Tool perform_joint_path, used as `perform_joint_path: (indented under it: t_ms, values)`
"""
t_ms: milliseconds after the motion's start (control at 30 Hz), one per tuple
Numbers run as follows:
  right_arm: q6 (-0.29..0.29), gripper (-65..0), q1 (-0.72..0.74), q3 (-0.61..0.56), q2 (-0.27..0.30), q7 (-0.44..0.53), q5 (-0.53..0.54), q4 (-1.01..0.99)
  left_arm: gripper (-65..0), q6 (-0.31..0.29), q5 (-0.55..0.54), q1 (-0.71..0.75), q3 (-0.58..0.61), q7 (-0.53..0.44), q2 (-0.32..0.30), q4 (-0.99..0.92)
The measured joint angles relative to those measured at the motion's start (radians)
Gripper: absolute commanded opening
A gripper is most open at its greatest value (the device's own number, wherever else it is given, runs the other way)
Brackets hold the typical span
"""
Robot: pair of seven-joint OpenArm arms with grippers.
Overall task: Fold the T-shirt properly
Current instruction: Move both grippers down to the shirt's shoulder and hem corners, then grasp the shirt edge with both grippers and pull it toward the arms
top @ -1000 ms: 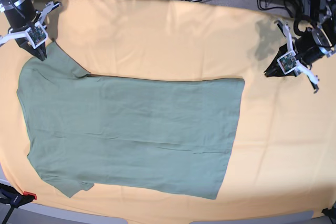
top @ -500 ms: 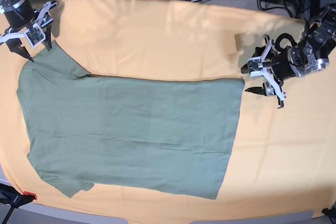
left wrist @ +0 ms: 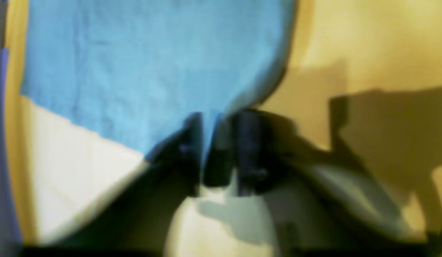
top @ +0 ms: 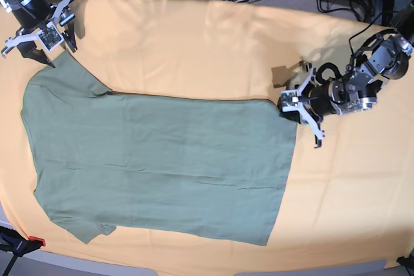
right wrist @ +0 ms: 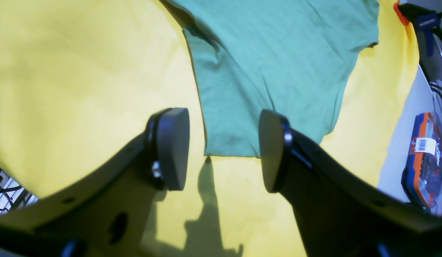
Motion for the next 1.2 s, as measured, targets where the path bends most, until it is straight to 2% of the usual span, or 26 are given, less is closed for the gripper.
perform_joint_path:
  t_ms: [67, 167, 400, 600, 767, 833, 933, 1100, 1200]
  values:
    - [0.008, -31.4, 0.000, 0.000, 0.001, 0.006, 0.000, -0.005, -65.0, 0.000, -0.007, 0.000, 0.000, 0.000, 0.000, 0.000]
    - [0.038, -27.7, 0.003, -0.011, 0.021, 0.057, 0.001, -0.058, -65.0, 0.000, -0.007, -0.002, 0.000, 0.006, -0.001, 0.000]
    - [0.030, -27.5, 0.101, -0.090, 0.067, 0.038, -0.014, -0.234, -65.0, 0.000, -0.010, -0.002, 0.000, 0.007, -0.004, 0.000]
    - [0.033, -27.5, 0.186, -0.217, 0.067, 0.004, -0.041, -0.301, -65.0, 0.001, -0.011, -0.002, 0.000, 0.006, -0.005, 0.000]
    - [-0.028, -27.5, 0.251, -0.305, 0.109, 0.034, -0.134, -0.387, -65.0, 0.000, -0.011, -0.002, 0.000, 0.006, -0.005, 0.000]
    - [-0.050, -27.5, 0.275, -0.315, 0.123, 0.029, -0.174, -0.421, -65.0, 0.000, -0.011, -0.002, 0.000, 0.008, -0.005, 0.000]
    - [-0.063, -27.5, 0.293, -0.314, 0.145, 0.010, -0.180, -0.456, -65.0, 0.000, -0.011, -0.002, 0.000, 0.010, -0.005, 0.000]
    - [-0.029, -27.8, 0.294, -0.310, 0.170, 0.010, -0.181, -0.472, -65.0, 0.000, -0.011, -0.002, 0.000, 0.007, -0.005, 0.000]
    - [-0.008, -33.2, 0.296, -0.310, 0.170, 0.003, -0.164, -0.472, -65.0, 0.000, -0.025, -0.002, 0.000, 0.008, -0.006, 0.000]
